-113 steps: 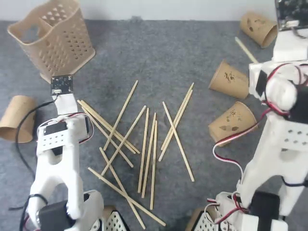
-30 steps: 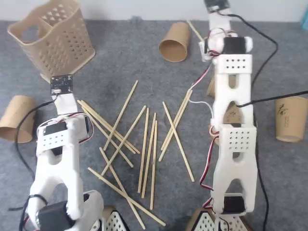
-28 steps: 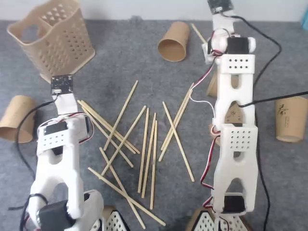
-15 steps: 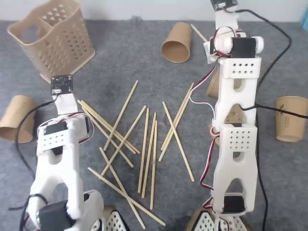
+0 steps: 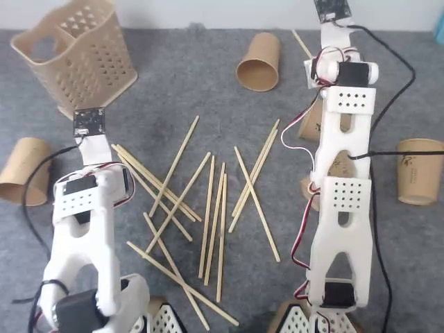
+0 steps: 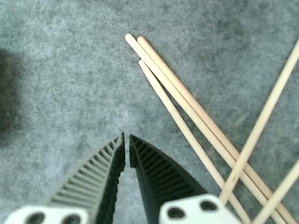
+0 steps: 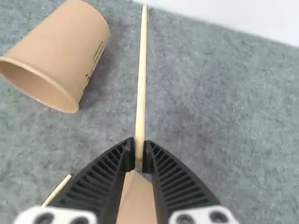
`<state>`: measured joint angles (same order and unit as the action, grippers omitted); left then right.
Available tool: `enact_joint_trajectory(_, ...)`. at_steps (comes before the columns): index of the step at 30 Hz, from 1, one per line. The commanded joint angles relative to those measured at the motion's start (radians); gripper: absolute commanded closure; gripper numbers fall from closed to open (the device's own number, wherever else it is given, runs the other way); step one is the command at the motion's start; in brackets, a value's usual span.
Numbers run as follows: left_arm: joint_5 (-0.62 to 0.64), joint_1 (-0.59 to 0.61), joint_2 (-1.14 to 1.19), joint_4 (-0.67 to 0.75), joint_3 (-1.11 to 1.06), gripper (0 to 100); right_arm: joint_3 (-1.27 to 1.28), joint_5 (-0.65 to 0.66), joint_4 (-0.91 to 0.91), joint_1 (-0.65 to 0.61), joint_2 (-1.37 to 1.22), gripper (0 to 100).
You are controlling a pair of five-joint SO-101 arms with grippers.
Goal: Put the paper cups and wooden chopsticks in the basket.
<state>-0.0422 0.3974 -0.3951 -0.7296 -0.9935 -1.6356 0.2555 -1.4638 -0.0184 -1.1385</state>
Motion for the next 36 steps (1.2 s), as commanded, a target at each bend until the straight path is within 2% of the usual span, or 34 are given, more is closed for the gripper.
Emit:
enact_joint_trajectory(1,-0.015,0.005,-0.005,0.026,0.036,99,-0.038,0.040,0.039,-0.005,0.045,99.1)
enact_joint_trajectory(6,-0.015,0.005,-0.005,0.026,0.036,99,-0.038,0.049,-0.008,-0.035,0.064,99.1)
enact_joint_trajectory(11,-0.017,0.005,-0.005,0.026,0.036,99,-0.038,0.115,-0.142,-0.074,0.104,99.1)
enact_joint_trajectory(20,-0.017,0.005,-0.005,0.026,0.036,99,-0.040,0.118,-0.337,-0.124,0.249,99.0)
enact_joint_trajectory(27,-0.017,0.006,-0.005,0.028,0.036,99,-0.038,0.092,-0.340,-0.130,0.300,99.0)
enact_joint_trajectory(36,-0.017,0.006,-0.005,0.028,0.036,99,-0.044,-0.072,-0.292,-0.191,0.387,99.0)
